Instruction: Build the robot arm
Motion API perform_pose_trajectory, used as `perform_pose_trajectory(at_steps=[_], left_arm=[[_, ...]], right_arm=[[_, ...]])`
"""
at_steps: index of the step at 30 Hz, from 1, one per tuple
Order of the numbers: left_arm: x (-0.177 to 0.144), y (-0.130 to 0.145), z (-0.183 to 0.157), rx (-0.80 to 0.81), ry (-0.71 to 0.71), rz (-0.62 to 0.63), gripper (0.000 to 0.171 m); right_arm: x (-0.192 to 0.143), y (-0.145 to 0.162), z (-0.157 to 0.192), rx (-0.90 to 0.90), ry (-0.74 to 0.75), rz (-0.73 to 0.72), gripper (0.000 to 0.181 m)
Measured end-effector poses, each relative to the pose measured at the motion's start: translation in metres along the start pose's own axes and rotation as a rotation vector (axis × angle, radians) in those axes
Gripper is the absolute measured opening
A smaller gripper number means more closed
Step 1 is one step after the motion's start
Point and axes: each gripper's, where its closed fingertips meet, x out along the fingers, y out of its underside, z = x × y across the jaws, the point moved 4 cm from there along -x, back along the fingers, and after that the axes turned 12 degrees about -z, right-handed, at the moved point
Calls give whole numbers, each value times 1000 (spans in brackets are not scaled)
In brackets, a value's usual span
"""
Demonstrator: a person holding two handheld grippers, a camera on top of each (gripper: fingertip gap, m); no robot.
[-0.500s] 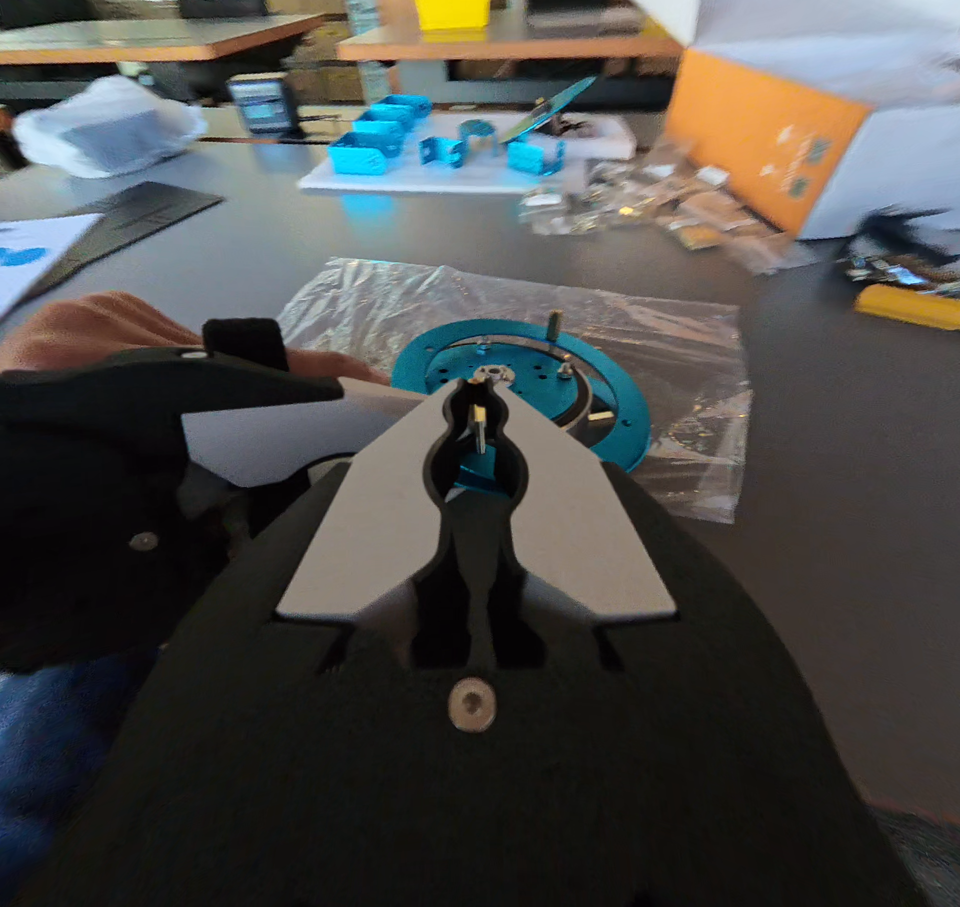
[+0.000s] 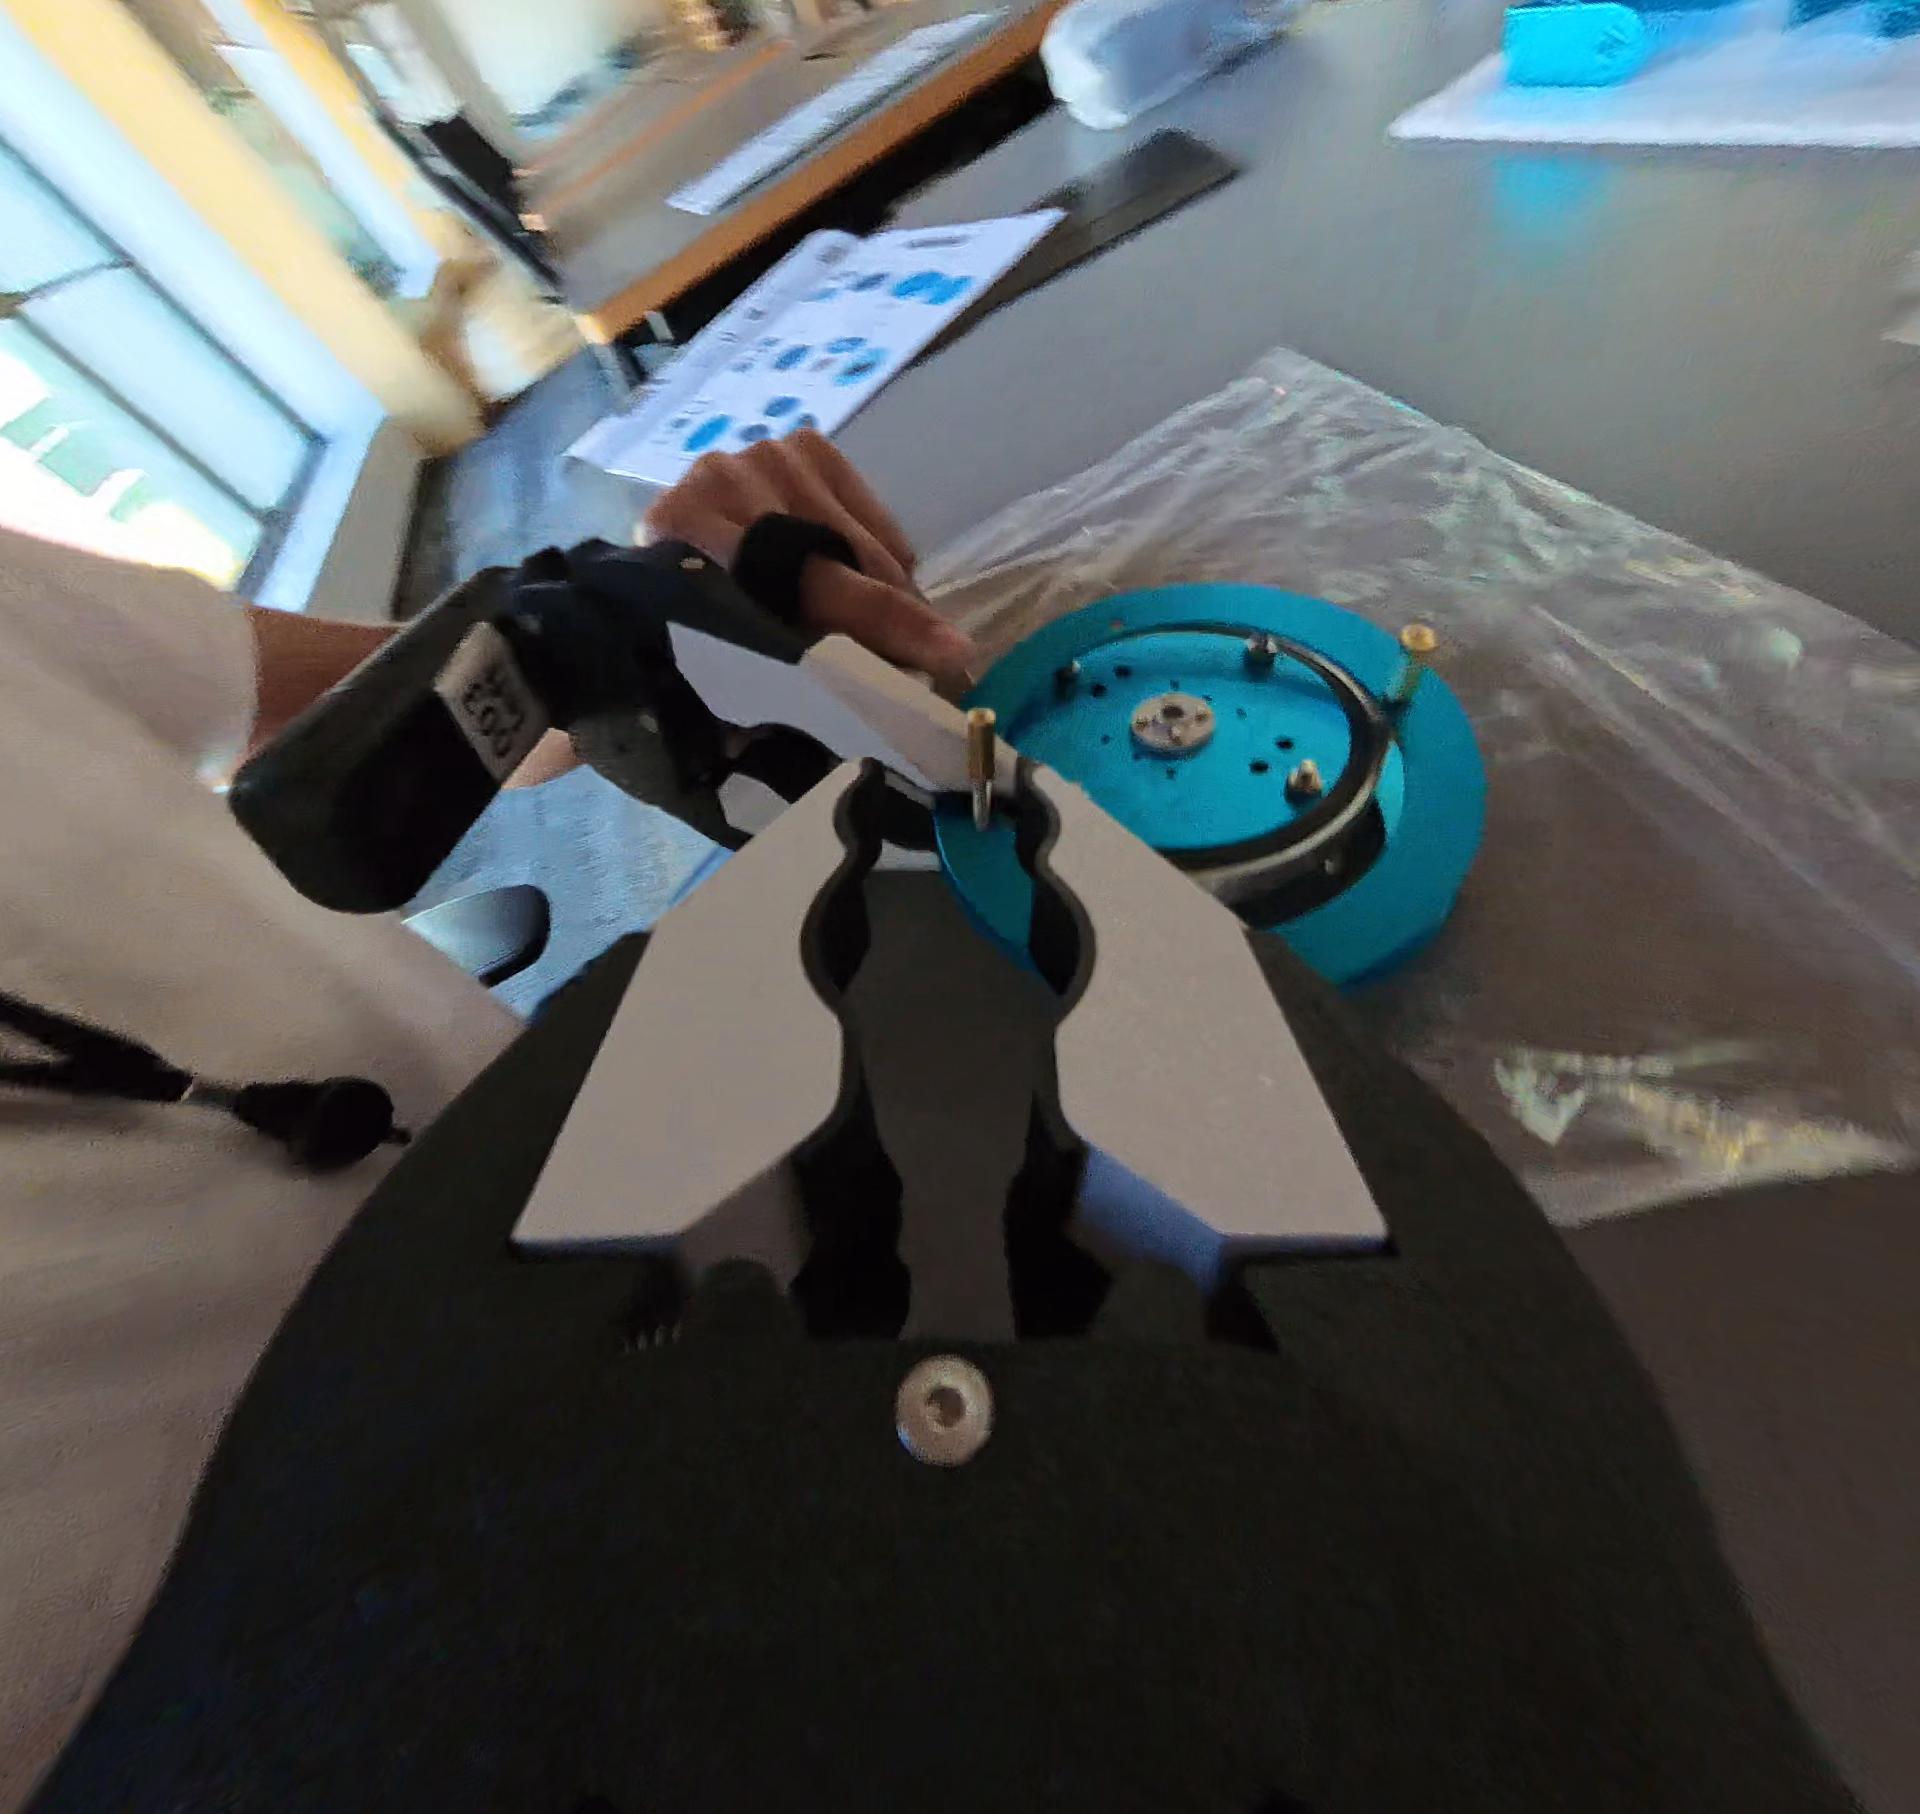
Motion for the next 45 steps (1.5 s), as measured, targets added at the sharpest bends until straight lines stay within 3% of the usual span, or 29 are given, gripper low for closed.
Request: perform_pose_trajectory(at_steps=[6, 8, 11, 14, 18, 22, 26, 28, 30, 31, 36, 38, 43, 45], left_arm=[[1, 0, 0, -7, -1, -4, 16], [1, 0, 0, -11, 1, -7, 16], [1, 0, 0, -17, 2, -8, 16], [1, 0, -1, -16, 1, -4, 16], [2, 0, -1, -17, 0, 2, 16], [2, -2, -2, -10, 1, 0, 16], [2, -3, -2, -12, 1, -3, 16], [2, -3, -3, -13, 3, -9, 16], [2, -3, -3, -17, 4, -10, 16], [2, -3, -3, -16, 4, -10, 16], [2, -3, -3, -14, 4, -10, 16], [2, -2, -3, -19, 4, -12, 16], [3, -2, -3, -32, 4, -16, 16], [3, -1, -2, -38, 3, -18, 16]], right_arm=[[26, 2, -7, 48, -251, 114, 22], [30, 3, -11, 52, -233, 136, 6], [29, 4, -12, 69, -199, 139, 5], [30, 6, -5, -33, -18, 94, 5], [31, 10, 8, -236, 424, -3, 5], [37, 18, 18, -270, 826, -148, 5], [39, 19, 20, -343, 984, -181, 5], [35, 20, 20, -337, 915, -167, 5], [24, 14, 17, -322, 800, -140, 26], [19, 11, 15, -292, 708, -119, 29], [7, 16, 3, -46, 223, 62, 31], [11, 12, 6, -37, 97, 43, 26], [27, 13, -2, 3, 19, 56, 14], [28, 12, -4, -23, 56, 53, 4]])
